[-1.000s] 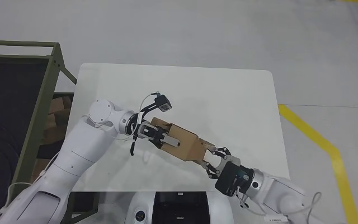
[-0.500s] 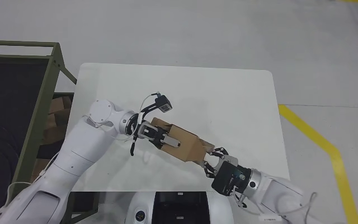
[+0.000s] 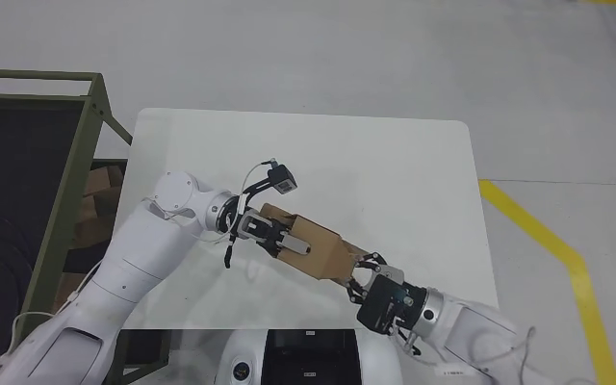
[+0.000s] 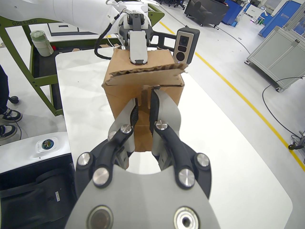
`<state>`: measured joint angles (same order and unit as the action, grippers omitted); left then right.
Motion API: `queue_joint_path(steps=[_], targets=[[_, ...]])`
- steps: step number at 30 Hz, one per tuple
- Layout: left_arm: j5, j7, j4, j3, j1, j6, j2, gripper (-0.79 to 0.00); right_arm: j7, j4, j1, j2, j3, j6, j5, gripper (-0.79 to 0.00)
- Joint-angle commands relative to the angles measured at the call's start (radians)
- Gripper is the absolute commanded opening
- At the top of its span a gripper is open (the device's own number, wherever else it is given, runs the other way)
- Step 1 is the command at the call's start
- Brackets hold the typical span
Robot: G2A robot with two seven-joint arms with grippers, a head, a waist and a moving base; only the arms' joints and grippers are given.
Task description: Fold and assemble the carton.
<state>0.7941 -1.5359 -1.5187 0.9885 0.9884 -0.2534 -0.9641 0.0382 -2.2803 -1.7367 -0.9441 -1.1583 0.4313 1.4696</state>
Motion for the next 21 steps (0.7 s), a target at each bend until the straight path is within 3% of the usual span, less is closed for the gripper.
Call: queue_joint_path(steps=[1, 21], targets=[[-0.002, 0.000, 0.000, -0.002, -0.001, 0.001, 0.000, -0.785, 0.009, 0.002, 0.008, -0.002, 0.006, 0.003, -0.001, -0.702], [-0.003, 0.000, -0.002, -0.018, -0.009, 0.004, 0.003, -0.785, 0.105, 0.035, 0.116, -0.028, 0.097, 0.003, -0.027, -0.690]])
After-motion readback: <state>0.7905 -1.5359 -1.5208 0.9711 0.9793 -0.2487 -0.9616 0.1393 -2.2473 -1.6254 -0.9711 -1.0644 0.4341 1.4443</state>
